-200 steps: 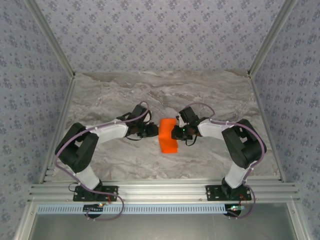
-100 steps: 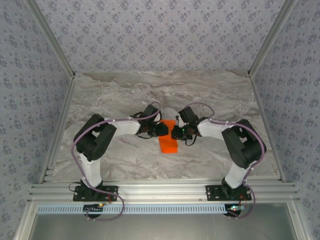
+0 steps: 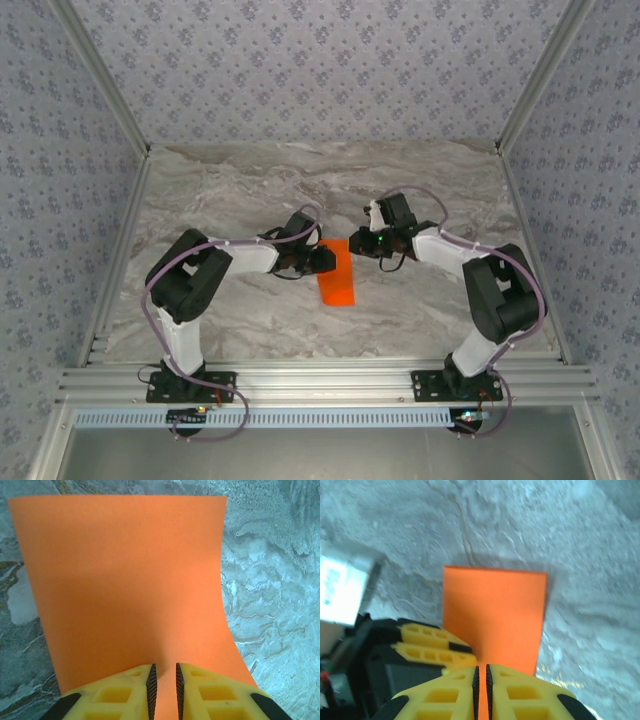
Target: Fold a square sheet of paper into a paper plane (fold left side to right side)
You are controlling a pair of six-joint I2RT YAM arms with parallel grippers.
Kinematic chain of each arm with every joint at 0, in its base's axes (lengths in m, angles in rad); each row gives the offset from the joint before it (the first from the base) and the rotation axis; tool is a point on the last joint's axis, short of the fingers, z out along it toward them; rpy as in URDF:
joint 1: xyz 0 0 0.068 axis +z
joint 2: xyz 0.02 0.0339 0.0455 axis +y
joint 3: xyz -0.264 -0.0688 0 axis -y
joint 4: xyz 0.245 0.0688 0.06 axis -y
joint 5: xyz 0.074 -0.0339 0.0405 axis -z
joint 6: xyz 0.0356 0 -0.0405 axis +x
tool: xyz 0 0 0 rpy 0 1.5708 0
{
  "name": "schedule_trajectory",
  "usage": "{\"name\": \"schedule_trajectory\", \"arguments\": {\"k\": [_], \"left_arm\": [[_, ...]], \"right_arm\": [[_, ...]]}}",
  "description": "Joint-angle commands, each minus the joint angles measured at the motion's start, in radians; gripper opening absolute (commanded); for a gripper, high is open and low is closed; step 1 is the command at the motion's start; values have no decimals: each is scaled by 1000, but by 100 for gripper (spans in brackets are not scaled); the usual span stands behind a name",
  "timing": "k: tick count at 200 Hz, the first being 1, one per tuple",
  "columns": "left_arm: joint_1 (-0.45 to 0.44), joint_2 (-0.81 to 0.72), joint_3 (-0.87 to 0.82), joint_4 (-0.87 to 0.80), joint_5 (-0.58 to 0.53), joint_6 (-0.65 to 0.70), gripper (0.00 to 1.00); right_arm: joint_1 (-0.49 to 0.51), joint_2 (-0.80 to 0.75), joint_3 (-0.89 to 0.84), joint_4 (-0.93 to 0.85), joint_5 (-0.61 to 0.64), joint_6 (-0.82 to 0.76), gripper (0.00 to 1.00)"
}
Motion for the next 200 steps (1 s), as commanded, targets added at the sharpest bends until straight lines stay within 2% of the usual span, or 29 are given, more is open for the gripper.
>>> {"name": "schedule_trajectory", "arguments": {"k": [1, 62, 88, 113, 156, 200], "left_arm": [[-12, 26, -29, -64, -40, -10, 21], [-14, 21, -27, -64, -37, -8, 21], [-15, 3, -31, -63, -30, -1, 21], [-21, -50, -37, -60, -15, 10, 23], [-34, -121, -50, -37, 18, 12, 26], [-35, -81, -46, -25, 20, 14, 26]], "right_arm": [[2, 78, 52, 32, -51, -9, 16], [20, 243, 116, 66, -76, 11, 15], [27, 284, 140, -11, -33, 3, 15], [31, 304, 144, -84, 22, -5, 15], [34, 317, 121, -101, 56, 5, 14], [37, 322, 120, -98, 56, 11, 14]]}}
